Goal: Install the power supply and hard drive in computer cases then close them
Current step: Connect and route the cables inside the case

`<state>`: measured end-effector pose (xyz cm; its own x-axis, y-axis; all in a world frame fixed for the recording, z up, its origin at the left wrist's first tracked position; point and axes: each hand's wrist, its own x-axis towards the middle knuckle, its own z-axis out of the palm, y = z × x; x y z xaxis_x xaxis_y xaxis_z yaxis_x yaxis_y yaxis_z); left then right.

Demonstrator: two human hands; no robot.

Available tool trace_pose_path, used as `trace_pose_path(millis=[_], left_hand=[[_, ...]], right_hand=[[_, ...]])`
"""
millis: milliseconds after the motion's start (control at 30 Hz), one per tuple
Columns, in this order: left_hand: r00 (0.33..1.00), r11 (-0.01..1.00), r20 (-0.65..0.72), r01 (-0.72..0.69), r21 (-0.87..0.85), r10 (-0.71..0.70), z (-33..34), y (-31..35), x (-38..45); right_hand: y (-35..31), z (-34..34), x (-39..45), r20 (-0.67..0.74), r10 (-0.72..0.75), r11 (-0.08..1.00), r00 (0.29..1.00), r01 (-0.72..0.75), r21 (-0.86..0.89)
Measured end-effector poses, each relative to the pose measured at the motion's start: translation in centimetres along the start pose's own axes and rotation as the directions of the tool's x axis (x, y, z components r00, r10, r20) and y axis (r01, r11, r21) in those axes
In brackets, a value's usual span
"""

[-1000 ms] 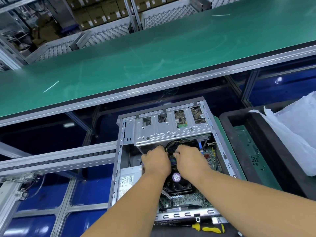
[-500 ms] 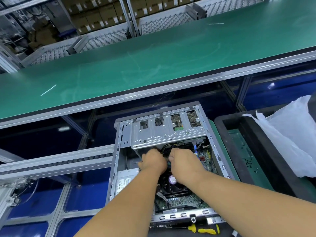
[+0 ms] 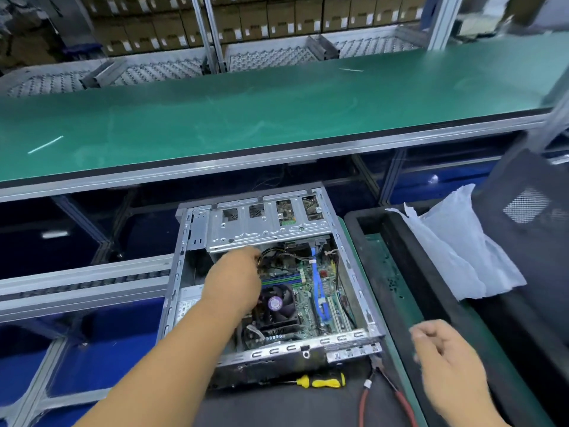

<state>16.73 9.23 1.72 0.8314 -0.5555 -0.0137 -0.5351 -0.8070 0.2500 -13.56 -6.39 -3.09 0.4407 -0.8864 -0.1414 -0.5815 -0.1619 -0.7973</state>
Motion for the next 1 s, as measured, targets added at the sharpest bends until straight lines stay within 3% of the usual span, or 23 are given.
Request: trace_pose_path(millis=[67, 133, 267, 367, 433, 600, 667, 733, 800, 867, 1000], left_hand=[[1.000, 0.986, -0.017, 0.002, -0.166, -0.004, -0.2, 0.8, -1.3], [1.000, 0.936, 0.007, -0.020, -0.350, 0.024, 0.3, 2.3, -3.2], [0.975, 0.841, 0.074, -0.141, -0.523, 0.209, 2.1, 5.7, -7.6], [0.959, 0.795, 0.031, -0.215, -0.567, 0.281, 2.7, 6.9, -9.8], [0.961, 0.759, -0.009, -0.224, -0.612, 0.277, 2.8, 7.0, -10.7], [0.960, 0.613, 0.012, -0.168, -0.772, 0.279, 2.1, 7.5, -12.1], [0.955, 0.554, 0.073, -0.105, -0.826, 0.288, 1.3, 8.2, -12.3], [0.915, 0.427, 0.215, 0.053, -0.903, 0.341, 0.0, 9.2, -12.2], [0.813, 0.232, 0.393, 0.321, -0.918, 0.431, -1.4, 10.1, -12.0], [0.728, 0.092, 0.481, 0.505, -0.858, 0.489, -2.7, 10.1, -11.7], [0.805, -0.013, 0.519, 0.545, -0.838, 0.288, -3.9, 7.3, -9.1]], right_hand=[[2.8, 1.5, -0.8, 0.193, 0.138, 0.982, 0.971, -0.110, -0.153], [4.5, 3.1, -1.5, 0.315, 0.158, 0.947, 0.936, -0.053, -0.316], [5.7, 4.4, -1.4, 0.332, 0.084, 0.880, 0.940, 0.086, -0.467], [5.8, 4.0, -0.7, 0.297, 0.159, 0.853, 0.941, 0.021, -0.522], [5.8, 3.5, -0.6, 0.245, 0.194, 0.881, 0.950, -0.059, -0.470], [3.8, 0.5, -1.0, 0.055, 0.194, 0.978, 0.979, -0.188, -0.095], [1.4, -1.2, -1.1, -0.033, 0.156, 0.987, 0.987, -0.154, 0.052], [-2.2, -2.4, -1.4, -0.081, 0.063, 0.989, 0.995, -0.051, 0.141], [-6.4, -2.4, -1.8, -0.072, -0.053, 0.982, 0.996, 0.065, 0.177], [-10.3, -1.0, -1.9, -0.008, -0.135, 0.968, 0.991, 0.133, 0.212], [-15.5, 3.0, -1.1, 0.198, -0.225, 0.948, 0.954, 0.167, 0.270]])
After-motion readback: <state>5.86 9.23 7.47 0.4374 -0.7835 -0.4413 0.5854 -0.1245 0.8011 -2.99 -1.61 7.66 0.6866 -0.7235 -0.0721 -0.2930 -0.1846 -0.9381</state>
